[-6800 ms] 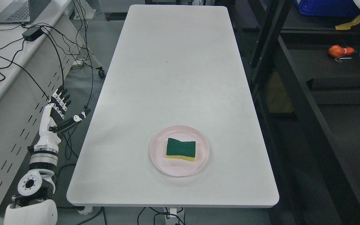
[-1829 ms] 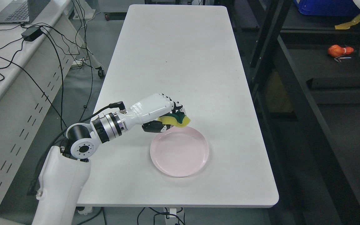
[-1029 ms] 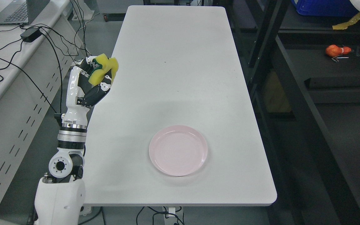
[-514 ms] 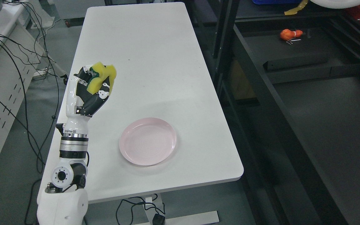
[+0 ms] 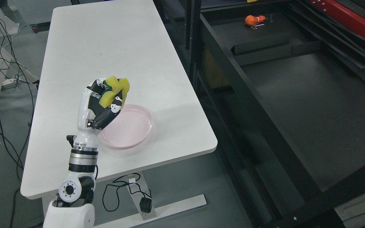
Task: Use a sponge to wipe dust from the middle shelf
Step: 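Hold the sponge up while turning toward the black shelving unit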
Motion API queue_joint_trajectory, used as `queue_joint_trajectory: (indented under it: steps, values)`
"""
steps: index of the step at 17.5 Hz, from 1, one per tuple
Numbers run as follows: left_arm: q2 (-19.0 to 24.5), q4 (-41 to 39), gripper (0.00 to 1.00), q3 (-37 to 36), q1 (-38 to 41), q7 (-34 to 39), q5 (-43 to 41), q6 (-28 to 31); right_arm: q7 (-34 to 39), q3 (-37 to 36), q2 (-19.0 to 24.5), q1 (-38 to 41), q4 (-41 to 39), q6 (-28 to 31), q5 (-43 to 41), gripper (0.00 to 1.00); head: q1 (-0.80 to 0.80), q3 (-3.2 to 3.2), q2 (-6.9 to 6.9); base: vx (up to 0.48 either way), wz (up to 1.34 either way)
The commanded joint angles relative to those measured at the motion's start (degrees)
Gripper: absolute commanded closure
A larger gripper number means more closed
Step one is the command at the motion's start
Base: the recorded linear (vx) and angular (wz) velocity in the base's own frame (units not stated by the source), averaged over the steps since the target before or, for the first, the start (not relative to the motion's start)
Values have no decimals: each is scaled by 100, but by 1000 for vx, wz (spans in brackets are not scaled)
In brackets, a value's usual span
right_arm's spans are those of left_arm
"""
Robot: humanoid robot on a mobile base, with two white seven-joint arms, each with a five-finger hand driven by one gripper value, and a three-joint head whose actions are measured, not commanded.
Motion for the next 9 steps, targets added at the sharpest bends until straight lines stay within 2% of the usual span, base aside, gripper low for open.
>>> queue_joint_trajectory:
  steps: [1,9]
  values:
    - [77,-352,99,-503,200,-24,10,5,2,8,-100,0,-100,3,0,0,0,0,0,-201,-245]
    - [77,-431,99,-819,297,-24,10,-4,2,-1,-100,0,-100,3,0,0,0,0,0,-245,-423]
